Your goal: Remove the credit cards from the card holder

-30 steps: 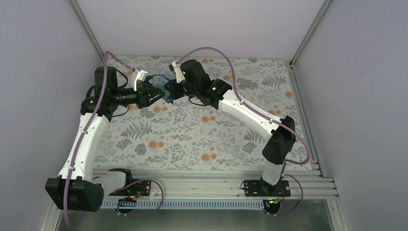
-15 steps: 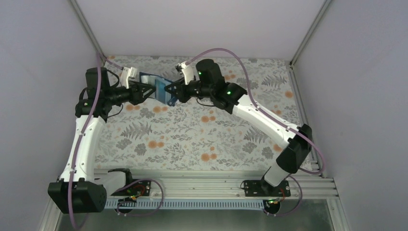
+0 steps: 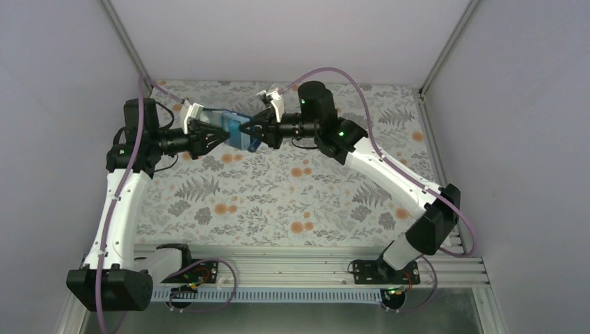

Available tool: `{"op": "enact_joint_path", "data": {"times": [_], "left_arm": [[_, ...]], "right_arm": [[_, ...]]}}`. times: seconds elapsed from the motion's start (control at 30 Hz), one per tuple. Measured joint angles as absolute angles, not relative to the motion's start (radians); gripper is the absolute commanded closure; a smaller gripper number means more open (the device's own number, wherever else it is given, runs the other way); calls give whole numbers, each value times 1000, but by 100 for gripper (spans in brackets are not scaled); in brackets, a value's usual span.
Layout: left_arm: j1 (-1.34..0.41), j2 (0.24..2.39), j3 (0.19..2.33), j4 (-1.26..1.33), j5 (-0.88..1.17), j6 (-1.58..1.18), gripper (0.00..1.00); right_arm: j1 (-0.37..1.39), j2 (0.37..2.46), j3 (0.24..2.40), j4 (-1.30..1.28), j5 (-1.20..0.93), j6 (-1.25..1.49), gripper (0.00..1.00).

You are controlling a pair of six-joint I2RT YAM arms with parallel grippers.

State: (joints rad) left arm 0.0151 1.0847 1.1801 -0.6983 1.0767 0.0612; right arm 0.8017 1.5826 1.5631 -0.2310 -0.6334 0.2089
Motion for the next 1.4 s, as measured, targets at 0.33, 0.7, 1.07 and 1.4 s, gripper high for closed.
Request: {"op": "enact_joint_path", "data": {"times": [0.33,0.7,1.07,1.4], "left_arm": [[22,1080,1239,-817,1187,207,98],[10,1076,1302,-914,1338,307,98],[27,1076,1314,-906,1340,299,98],[32,1076,1317,-907,1399,323,76]], "right_arm": [[773,1547,1559,-227,-736,160,96],[778,1523,1538,-187,-858,108,73],[778,1526,1479,-169,-891,76,85],[775,1516,1467,-172,-929,49,96]]}}
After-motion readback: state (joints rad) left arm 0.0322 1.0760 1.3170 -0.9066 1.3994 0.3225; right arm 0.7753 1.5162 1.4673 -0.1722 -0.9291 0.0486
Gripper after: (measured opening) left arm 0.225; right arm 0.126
